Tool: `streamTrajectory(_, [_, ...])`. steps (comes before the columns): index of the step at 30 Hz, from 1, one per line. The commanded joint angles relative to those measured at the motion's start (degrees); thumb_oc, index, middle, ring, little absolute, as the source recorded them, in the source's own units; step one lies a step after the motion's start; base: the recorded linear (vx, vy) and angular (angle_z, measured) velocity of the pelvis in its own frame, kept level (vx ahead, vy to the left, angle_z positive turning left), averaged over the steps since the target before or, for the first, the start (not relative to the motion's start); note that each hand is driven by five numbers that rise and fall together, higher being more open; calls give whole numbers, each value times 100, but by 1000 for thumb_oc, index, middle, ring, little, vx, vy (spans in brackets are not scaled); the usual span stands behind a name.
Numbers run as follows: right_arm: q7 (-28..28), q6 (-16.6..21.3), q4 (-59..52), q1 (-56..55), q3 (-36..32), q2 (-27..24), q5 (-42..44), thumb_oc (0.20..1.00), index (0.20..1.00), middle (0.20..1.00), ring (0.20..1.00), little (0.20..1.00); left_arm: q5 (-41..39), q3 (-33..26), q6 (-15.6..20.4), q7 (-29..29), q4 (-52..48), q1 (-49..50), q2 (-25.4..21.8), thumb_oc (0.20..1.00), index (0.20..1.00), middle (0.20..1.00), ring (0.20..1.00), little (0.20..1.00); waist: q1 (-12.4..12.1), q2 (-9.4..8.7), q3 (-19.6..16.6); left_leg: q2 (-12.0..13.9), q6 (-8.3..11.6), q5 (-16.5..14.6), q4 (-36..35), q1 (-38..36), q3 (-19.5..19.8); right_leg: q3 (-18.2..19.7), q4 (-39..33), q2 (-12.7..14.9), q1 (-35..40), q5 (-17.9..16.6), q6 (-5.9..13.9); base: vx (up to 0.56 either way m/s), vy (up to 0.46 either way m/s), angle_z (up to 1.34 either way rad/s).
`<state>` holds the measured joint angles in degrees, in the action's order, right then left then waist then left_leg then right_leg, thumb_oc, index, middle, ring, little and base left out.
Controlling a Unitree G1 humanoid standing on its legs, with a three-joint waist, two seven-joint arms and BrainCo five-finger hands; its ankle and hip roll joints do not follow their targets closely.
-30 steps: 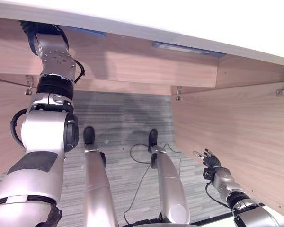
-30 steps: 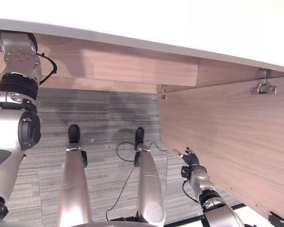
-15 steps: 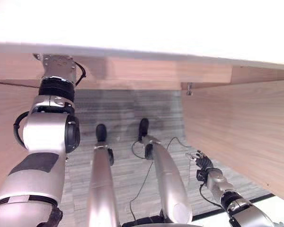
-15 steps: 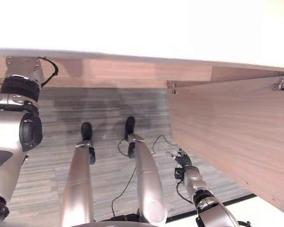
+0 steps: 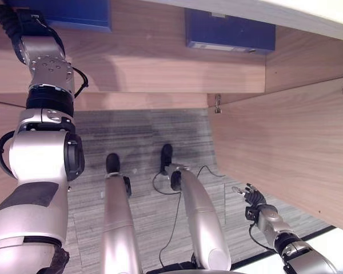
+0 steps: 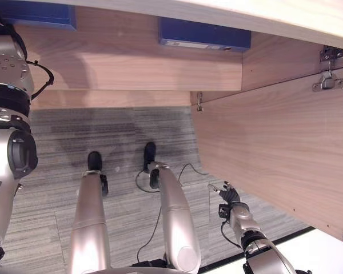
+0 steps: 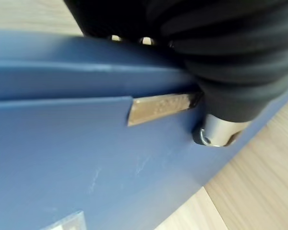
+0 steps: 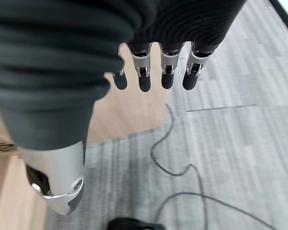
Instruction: Put the empty folder in the office cabinet
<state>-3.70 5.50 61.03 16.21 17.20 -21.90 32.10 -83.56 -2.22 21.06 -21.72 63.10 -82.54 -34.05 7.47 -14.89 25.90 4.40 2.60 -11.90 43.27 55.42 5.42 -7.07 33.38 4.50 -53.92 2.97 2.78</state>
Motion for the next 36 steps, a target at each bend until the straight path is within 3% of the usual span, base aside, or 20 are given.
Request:
streamTrajectory(1, [31,-17,150,-379,-5,-257,6,1000,1000,1000,1000,1000,132,133,-69,390,167,-242,-124,200,200,200,200,200,229,257,-672,66,-146,-405,-31,-2,455,-24,518,100,384,901,417,4,-37,2])
streamTrajectory(4, [50,13,114,-478,0,-278,13,1000,1000,1000,1000,1000,254,205,-103,399,191,-324,-104,200,200,200,200,200,293,128,-732,116,-133,-376,-28,152,533,-68,407,59,346,852,449,24,-78,6])
streamTrajectory(10, [74,25,19,-513,8,-273,36,1000,1000,1000,1000,1000,295,258,-246,407,480,-409,-285,200,200,200,200,200,336,55,-800,144,-156,-464,273,416,608,-84,662,36,154,982,413,33,-43,8])
streamTrajectory(19, [-29,24,97,-308,-51,-283,102,1000,1000,1000,1000,1000,235,-6,-480,456,824,-187,-422,200,200,200,200,200,320,158,-821,107,-265,-826,936,735,598,-81,1334,57,-225,1360,251,20,20,-5])
streamTrajectory(33, [-9,25,9,-359,-154,-451,72,1000,1000,1000,1000,1000,357,85,-545,429,823,-285,-376,200,200,200,200,200,372,215,-935,106,-277,-777,847,859,636,-132,1276,32,-324,1341,207,-4,-6,1])
streamTrajectory(34, [-8,22,13,-355,-154,-453,73,1000,1000,1000,1000,1000,365,83,-546,423,845,-293,-389,253,253,253,253,253,371,220,-938,106,-280,-778,847,863,638,-132,1274,30,-322,1344,205,0,0,0])
streamTrajectory(35, [-14,19,26,-344,-163,-455,70,1000,1000,1000,1000,1000,389,77,-554,405,880,-298,-420,482,482,482,482,482,367,226,-945,109,-281,-778,847,864,639,-129,1273,31,-324,1341,207,0,0,0])
streamTrajectory(36, [-14,20,30,-336,-160,-455,69,1000,1000,1000,1000,1000,392,77,-561,408,895,-311,-430,1000,1000,1000,1000,1000,370,227,-945,111,-281,-779,847,866,639,-129,1272,30,-326,1339,207,0,0,0])
